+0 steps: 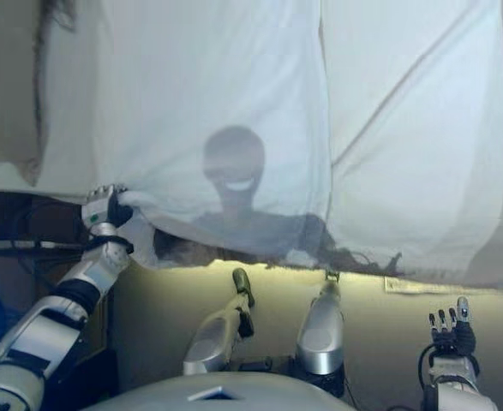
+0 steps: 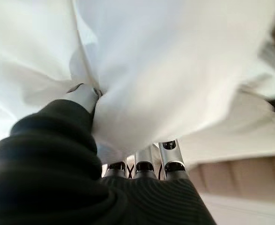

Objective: Make the bed neatly

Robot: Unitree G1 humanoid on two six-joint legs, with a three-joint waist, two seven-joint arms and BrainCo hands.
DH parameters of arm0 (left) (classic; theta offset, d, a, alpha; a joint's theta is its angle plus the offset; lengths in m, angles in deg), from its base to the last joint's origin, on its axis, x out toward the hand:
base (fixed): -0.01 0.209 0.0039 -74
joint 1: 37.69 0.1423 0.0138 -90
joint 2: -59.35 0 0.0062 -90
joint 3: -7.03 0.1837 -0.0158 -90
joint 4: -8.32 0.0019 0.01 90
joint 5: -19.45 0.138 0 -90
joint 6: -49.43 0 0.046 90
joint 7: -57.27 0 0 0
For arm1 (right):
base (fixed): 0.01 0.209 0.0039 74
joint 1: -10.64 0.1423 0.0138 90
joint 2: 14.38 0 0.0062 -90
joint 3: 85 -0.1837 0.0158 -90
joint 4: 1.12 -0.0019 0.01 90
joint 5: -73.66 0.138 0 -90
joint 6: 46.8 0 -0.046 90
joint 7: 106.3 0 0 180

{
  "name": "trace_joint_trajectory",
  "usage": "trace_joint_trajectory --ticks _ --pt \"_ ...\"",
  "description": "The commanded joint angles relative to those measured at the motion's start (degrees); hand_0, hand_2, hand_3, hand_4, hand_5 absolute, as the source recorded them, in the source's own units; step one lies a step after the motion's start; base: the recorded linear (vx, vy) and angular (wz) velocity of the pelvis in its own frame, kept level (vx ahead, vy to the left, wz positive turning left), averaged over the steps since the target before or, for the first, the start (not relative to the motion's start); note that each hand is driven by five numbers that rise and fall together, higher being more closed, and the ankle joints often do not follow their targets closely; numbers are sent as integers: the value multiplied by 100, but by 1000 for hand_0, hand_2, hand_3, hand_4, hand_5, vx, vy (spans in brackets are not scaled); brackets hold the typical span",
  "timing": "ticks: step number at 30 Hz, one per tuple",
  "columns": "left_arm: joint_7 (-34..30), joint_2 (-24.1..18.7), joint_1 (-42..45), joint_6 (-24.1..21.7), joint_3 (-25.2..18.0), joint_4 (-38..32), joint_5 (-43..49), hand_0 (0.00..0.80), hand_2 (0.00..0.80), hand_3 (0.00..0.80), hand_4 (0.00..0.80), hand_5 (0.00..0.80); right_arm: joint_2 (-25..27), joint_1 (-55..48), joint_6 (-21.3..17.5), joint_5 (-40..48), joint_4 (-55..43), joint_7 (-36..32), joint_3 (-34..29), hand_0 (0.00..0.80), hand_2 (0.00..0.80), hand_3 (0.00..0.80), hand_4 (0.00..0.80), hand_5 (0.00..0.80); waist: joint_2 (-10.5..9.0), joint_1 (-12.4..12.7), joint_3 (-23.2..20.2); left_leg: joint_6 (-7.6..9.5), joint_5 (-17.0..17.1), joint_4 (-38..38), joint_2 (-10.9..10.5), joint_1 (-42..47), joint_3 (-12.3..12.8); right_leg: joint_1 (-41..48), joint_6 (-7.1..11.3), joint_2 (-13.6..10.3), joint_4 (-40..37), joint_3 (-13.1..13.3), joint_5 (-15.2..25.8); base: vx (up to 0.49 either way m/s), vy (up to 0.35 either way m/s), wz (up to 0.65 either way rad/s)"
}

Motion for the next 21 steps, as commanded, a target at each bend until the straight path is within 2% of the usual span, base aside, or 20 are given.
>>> trace_joint_trajectory --ticks 1,6,11,15,21 --pt "0 -758 168 600 -413 1203 170 800 800 800 800 800 45 -204 -166 -274 10 657 -257 0 0 0 0 0 -242 233 -551 18 62 63 -15 -143 -31 -29 398 -695 854 61 -381 156 97 14" --pt "-358 -888 452 1134 -489 1646 490 800 800 800 800 800 266 -20 -265 -496 395 888 -449 0 0 0 0 0 -74 380 -824 39 -45 65 -72 83 -62 232 460 -785 762 -50 -392 129 91 7" --pt "-306 -853 663 1441 -508 1962 844 800 800 800 800 800 504 144 -437 -669 638 1242 -561 0 0 0 0 0 131 434 -1017 31 -109 5 -116 264 -80 437 502 -804 639 -123 -407 99 136 -4" --pt "-283 -1027 686 1466 -572 1862 854 800 800 800 800 800 656 167 -580 -705 784 1377 -712 0 0 0 0 0 245 543 -1122 40 -154 2 -162 259 -164 540 524 -839 594 -190 -415 42 107 3" --pt "-212 -1087 674 1303 -653 1798 913 800 800 800 800 800 368 126 -814 -618 784 1430 -724 0 0 0 0 0 235 719 -1314 135 -206 2 -283 313 -329 637 522 -957 670 -314 -348 62 61 10"
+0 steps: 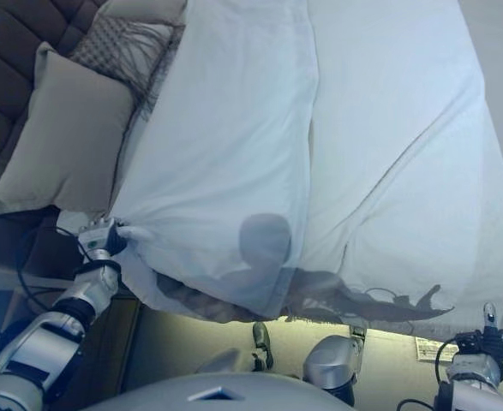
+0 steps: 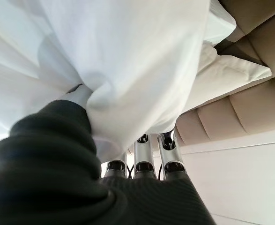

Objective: Make the bed neatly

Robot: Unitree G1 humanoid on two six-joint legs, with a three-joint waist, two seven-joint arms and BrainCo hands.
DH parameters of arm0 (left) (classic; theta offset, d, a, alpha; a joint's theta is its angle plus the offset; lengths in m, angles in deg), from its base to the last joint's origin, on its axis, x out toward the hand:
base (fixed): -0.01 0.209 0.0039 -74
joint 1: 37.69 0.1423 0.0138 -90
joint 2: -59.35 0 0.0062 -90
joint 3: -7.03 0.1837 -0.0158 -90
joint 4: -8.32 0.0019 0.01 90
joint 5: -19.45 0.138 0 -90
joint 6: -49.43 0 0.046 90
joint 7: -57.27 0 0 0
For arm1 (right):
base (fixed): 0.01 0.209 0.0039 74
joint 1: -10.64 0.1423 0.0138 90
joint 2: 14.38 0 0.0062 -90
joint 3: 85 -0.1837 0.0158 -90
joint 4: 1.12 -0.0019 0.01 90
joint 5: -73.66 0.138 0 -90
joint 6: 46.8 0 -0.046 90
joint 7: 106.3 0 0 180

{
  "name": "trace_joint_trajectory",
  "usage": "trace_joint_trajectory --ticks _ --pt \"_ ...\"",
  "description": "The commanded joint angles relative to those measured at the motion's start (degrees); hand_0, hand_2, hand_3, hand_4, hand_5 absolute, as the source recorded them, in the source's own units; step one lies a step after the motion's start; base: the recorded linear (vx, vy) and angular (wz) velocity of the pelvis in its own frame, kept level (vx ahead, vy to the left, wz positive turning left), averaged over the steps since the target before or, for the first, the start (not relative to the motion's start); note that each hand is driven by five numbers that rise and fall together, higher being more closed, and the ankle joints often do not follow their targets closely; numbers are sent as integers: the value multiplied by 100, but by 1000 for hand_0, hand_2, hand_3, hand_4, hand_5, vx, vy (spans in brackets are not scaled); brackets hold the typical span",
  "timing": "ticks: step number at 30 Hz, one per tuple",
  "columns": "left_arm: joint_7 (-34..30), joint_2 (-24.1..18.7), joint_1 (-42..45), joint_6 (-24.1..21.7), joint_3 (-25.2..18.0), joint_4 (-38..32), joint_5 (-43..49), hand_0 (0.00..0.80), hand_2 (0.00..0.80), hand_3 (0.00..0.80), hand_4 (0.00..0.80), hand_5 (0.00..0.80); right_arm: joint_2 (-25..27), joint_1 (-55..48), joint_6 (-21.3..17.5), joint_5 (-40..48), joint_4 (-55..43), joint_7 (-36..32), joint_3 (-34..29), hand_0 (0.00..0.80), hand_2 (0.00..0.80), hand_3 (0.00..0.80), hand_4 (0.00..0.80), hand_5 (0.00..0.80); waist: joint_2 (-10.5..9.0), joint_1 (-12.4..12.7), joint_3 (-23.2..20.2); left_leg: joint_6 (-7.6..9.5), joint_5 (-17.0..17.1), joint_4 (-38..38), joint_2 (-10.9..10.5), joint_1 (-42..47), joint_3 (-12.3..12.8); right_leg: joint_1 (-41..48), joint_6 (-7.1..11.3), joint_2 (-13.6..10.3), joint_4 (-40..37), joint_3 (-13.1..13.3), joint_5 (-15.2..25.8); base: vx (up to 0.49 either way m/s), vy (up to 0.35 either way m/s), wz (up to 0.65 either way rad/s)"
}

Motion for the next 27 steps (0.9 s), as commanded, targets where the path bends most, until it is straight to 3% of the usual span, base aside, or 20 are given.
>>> trace_joint_trajectory --ticks 1,2,3,13,22,27 --pt "226 -1096 531 991 -678 1221 -103 800 800 800 800 800 -103 -45 -416 -19 438 57 -379 0 0 0 0 0 -159 656 -386 107 -74 31 -115 -121 -53 37 399 -756 690 136 -225 122 66 6" --pt "196 -1074 519 1027 -682 1224 -65 552 552 552 552 552 -168 -8 -422 -37 405 110 -350 0 0 0 0 0 -167 678 -416 137 -86 31 -130 -80 -57 51 384 -780 731 141 -212 116 59 3" --pt "178 -1052 501 1111 -677 1240 -76 0 0 0 0 0 -228 15 -424 -54 372 157 -321 0 0 0 0 0 -181 699 -429 163 -97 31 -145 -48 -71 64 374 -800 770 146 -213 112 56 2" --pt "39 -641 342 1454 -464 1452 237 0 0 0 0 0 -420 183 -484 -43 221 670 -135 0 0 0 0 0 -271 724 -481 249 -190 31 -208 32 -118 64 399 -813 846 187 -157 39 -3 3" --pt "422 -663 480 1884 -608 1653 76 0 0 0 0 0 -360 226 -450 -107 252 734 -122 0 0 0 0 0 -210 747 -505 205 -181 31 -148 68 -116 97 373 -762 813 172 -257 16 -7 4" --pt "652 -492 567 1141 -666 1589 8 0 0 0 0 0 -477 200 -539 -60 191 842 -44 0 0 0 0 0 -189 762 -492 193 -164 31 -145 82 -157 131 358 -765 836 147 -286 15 2 24"
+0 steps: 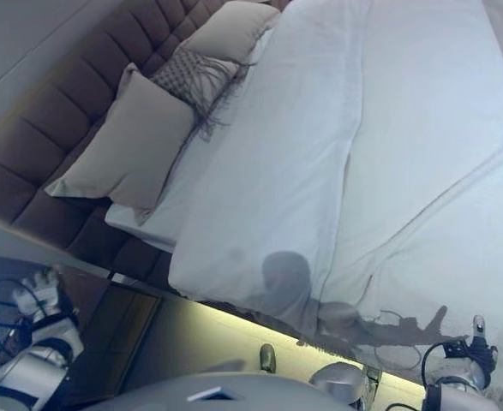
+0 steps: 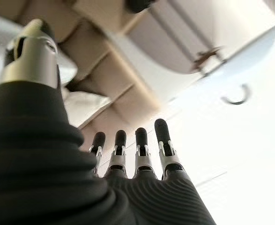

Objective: Make the bed neatly

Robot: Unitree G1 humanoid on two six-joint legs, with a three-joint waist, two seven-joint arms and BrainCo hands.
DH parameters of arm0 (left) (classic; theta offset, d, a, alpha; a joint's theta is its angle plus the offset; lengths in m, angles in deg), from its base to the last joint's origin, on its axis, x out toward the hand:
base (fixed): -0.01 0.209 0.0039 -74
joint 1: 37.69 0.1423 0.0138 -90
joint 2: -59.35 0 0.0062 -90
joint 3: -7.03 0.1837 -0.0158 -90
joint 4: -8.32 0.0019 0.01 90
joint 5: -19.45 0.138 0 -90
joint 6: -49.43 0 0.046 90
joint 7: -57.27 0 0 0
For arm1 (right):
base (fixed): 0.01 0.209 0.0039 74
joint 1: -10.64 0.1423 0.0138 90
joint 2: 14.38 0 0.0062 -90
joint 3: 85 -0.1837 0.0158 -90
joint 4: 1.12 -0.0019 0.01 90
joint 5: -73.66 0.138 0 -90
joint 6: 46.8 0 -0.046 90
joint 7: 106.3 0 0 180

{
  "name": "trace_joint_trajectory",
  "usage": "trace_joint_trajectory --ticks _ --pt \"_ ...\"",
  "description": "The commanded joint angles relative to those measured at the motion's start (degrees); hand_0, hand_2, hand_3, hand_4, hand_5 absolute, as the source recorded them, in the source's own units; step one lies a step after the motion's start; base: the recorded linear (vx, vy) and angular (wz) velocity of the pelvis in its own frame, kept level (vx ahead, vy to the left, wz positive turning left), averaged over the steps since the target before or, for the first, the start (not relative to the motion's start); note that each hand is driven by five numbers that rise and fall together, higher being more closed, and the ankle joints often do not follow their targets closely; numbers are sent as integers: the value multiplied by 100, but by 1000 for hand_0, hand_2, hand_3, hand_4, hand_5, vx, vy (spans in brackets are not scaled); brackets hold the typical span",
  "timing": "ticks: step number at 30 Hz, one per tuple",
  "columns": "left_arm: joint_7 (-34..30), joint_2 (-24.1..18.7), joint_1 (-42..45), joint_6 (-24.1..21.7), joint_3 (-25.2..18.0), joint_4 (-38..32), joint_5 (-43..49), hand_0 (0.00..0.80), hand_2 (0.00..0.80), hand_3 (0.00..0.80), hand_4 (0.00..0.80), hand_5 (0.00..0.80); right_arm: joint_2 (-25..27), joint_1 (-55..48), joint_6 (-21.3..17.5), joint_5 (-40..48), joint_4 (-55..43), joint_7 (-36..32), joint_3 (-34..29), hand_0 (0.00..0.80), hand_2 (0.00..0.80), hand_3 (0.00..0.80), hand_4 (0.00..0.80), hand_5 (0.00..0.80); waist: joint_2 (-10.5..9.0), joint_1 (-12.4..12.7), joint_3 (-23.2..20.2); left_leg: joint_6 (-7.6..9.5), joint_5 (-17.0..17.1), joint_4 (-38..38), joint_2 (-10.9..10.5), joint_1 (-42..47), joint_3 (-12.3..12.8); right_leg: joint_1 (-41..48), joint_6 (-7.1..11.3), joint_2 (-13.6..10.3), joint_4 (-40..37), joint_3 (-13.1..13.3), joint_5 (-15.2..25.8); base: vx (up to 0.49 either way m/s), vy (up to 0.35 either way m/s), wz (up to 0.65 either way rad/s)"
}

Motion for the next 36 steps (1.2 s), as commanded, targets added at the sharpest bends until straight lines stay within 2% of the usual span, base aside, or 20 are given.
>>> trace_joint_trajectory --ticks 1,8,15,21,27,29,36 --pt "453 -226 -411 -476 -347 339 -5 0 0 0 0 0 -101 303 -341 -59 201 89 -111 0 0 0 0 0 -50 122 70 107 -143 38 15 15 13 -205 244 -573 765 293 -125 15 9 18" --pt "523 77 -698 -1787 -26 -270 -360 0 0 0 0 0 -224 298 -468 -14 167 160 21 0 0 0 0 0 -25 109 141 104 -115 38 6 -18 17 -261 265 -603 832 291 -128 1 8 2" --pt "354 515 -1037 -2193 279 -1026 -1117 0 0 0 0 0 -263 456 -429 221 9 120 140 0 0 0 0 0 -48 108 477 116 -54 85 5 -244 -15 -549 276 -614 892 368 -56 -114 -34 0" --pt "426 873 -1311 -2365 433 -1241 -1642 0 0 0 0 0 -450 612 -418 539 -122 150 422 0 0 0 0 0 -210 96 764 106 8 118 79 -441 2 -742 255 -560 862 420 51 -122 -107 -3" --pt "129 1113 -1383 -3090 388 -1477 -2328 0 0 0 0 0 -658 660 -394 730 -140 -17 607 0 0 0 0 0 -395 134 901 102 10 129 155 -496 21 -796 240 -505 854 385 96 -83 -129 1" --pt "-82 1262 -1313 -3517 371 -1680 -2377 0 0 0 0 0 -784 659 -402 675 -167 -65 654 0 0 0 0 0 -488 170 921 104 9 118 198 -476 31 -774 232 -457 827 365 113 -51 -164 -1" --pt "-351 1327 -1042 -3913 450 -2236 -2073 0 0 0 0 0 -1009 589 -417 839 -326 -73 763 0 0 0 0 0 -675 261 892 70 19 84 319 -372 66 -630 213 -326 720 283 151 -14 -139 -1"
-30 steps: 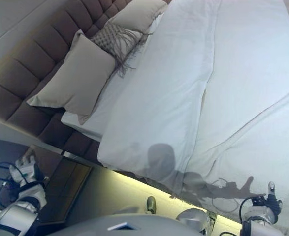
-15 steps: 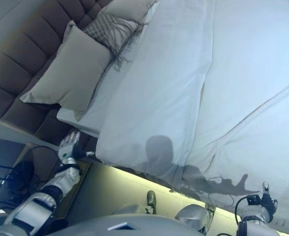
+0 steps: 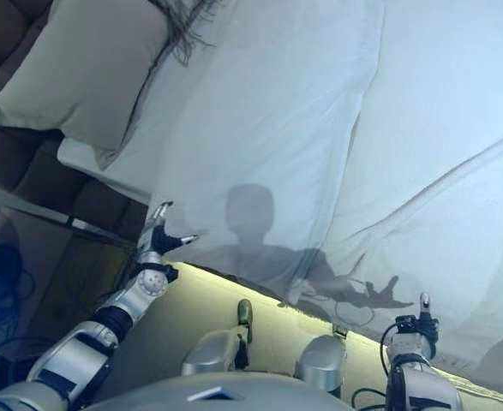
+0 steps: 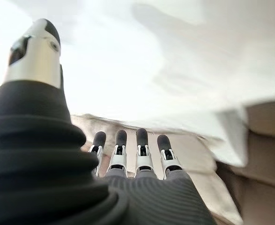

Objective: Make the bed neatly

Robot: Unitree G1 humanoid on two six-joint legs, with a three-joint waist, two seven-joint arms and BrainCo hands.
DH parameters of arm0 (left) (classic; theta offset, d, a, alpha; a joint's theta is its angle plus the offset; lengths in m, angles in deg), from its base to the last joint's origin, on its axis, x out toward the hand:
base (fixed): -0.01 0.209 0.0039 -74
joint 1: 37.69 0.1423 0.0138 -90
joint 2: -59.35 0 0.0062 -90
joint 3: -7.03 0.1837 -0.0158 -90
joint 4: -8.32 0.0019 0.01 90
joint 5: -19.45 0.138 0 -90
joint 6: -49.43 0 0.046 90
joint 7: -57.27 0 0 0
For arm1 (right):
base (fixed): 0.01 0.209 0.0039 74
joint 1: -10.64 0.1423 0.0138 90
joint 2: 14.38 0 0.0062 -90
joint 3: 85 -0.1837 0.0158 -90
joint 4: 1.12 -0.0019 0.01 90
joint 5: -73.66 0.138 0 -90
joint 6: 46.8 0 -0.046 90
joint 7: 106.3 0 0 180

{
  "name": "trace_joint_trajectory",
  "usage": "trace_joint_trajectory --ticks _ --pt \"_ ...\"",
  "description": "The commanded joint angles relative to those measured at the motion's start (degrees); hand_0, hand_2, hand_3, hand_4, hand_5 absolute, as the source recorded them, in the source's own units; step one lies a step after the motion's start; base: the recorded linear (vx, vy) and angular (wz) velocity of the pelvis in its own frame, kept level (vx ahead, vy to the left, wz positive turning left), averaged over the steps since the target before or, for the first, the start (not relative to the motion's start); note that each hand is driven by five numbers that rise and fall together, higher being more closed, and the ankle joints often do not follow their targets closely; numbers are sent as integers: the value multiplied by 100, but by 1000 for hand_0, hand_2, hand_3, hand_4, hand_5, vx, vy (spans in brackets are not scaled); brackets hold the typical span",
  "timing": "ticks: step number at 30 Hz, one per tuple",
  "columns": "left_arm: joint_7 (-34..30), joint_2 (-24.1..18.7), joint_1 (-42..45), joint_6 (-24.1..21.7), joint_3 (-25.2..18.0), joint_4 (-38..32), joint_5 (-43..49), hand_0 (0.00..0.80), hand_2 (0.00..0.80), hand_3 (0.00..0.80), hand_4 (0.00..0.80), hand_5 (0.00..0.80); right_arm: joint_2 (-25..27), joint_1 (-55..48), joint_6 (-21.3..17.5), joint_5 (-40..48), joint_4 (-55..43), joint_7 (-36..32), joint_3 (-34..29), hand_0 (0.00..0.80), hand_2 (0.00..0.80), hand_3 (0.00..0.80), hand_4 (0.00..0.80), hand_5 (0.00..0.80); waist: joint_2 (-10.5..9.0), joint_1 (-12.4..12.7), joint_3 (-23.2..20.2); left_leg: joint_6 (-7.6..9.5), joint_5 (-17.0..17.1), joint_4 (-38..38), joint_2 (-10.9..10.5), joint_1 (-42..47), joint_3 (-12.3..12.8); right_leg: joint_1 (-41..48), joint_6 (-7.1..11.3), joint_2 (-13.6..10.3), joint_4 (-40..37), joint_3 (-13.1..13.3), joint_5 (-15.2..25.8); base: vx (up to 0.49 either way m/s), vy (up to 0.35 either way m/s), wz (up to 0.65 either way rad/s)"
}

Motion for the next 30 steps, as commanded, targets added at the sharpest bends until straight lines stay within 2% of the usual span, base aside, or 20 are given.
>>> trace_joint_trajectory --ticks 1,6,11,14,20,25,30 --pt "-87 61 -382 -318 -96 28 28 0 0 0 0 0 46 -4 -251 228 -34 -32 37 0 0 0 0 0 58 270 -114 46 -128 44 319 -20 47 -208 155 -324 632 197 80 5 -120 -3" --pt "-820 -51 -59 -595 -274 -380 -558 0 0 0 0 0 -29 -148 -391 -348 -180 -18 139 0 0 0 0 0 -39 361 -253 39 -150 10 388 96 87 -43 133 -215 529 117 66 8 -131 -3" --pt "-1910 -80 524 -720 -676 -832 -1881 0 0 0 0 0 -245 -300 -526 -430 -706 -456 336 0 0 0 0 0 -203 509 -520 26 -178 6 452 261 100 178 82 -58 399 76 24 32 -142 -4" --pt "-2478 -38 917 -662 -977 -1120 -2582 0 0 0 0 0 -362 -371 -523 -917 -1124 -465 547 0 0 0 0 0 -287 595 -670 31 -195 11 491 369 87 305 34 32 362 72 -25 27 -139 -3" --pt "-2955 -4 1406 -490 -1333 -1532 -3087 0 0 0 0 0 -501 -380 -455 -1058 -1735 -529 979 0 0 0 0 0 -357 719 -875 40 -202 36 529 510 71 523 -69 180 284 92 -118 -10 -94 0" --pt "-3553 -244 1895 -235 -2122 -2148 -3246 0 0 0 0 0 -404 -1106 -92 -1024 -2302 -1460 682 0 0 0 0 0 -465 624 -970 47 -205 19 543 517 140 550 -90 322 199 131 -139 -90 -97 0" --pt "-3765 -270 2062 -18 -2291 -2434 -3755 0 0 0 0 0 -420 -1317 -148 -1248 -2537 -1701 794 0 0 0 0 0 -557 565 -1069 32 -214 0 560 549 149 659 -84 450 26 62 -122 -63 -79 -2"
